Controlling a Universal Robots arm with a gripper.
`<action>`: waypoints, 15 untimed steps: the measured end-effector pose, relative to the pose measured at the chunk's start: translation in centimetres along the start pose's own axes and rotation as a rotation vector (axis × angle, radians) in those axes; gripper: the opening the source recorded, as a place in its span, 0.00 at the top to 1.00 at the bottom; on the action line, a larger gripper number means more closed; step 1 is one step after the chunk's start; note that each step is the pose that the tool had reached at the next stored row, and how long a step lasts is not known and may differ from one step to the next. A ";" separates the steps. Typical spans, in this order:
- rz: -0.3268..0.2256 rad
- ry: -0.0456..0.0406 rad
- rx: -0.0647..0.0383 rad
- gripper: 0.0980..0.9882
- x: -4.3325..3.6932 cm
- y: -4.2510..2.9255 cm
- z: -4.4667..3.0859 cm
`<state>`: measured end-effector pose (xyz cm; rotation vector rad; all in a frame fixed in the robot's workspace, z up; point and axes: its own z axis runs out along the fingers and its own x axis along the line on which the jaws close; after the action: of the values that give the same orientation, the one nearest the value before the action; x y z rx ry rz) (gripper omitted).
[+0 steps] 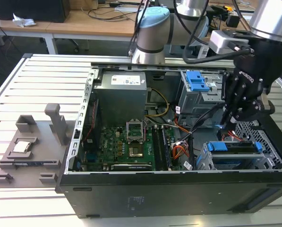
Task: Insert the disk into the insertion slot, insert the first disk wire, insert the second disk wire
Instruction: 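Insert the second disk wire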
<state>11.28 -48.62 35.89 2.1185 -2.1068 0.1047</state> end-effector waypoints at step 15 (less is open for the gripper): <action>-0.061 0.1072 0.009 0.84 -1.84 0.42 1.56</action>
<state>10.74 -47.04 34.08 2.1292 -1.9840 0.2155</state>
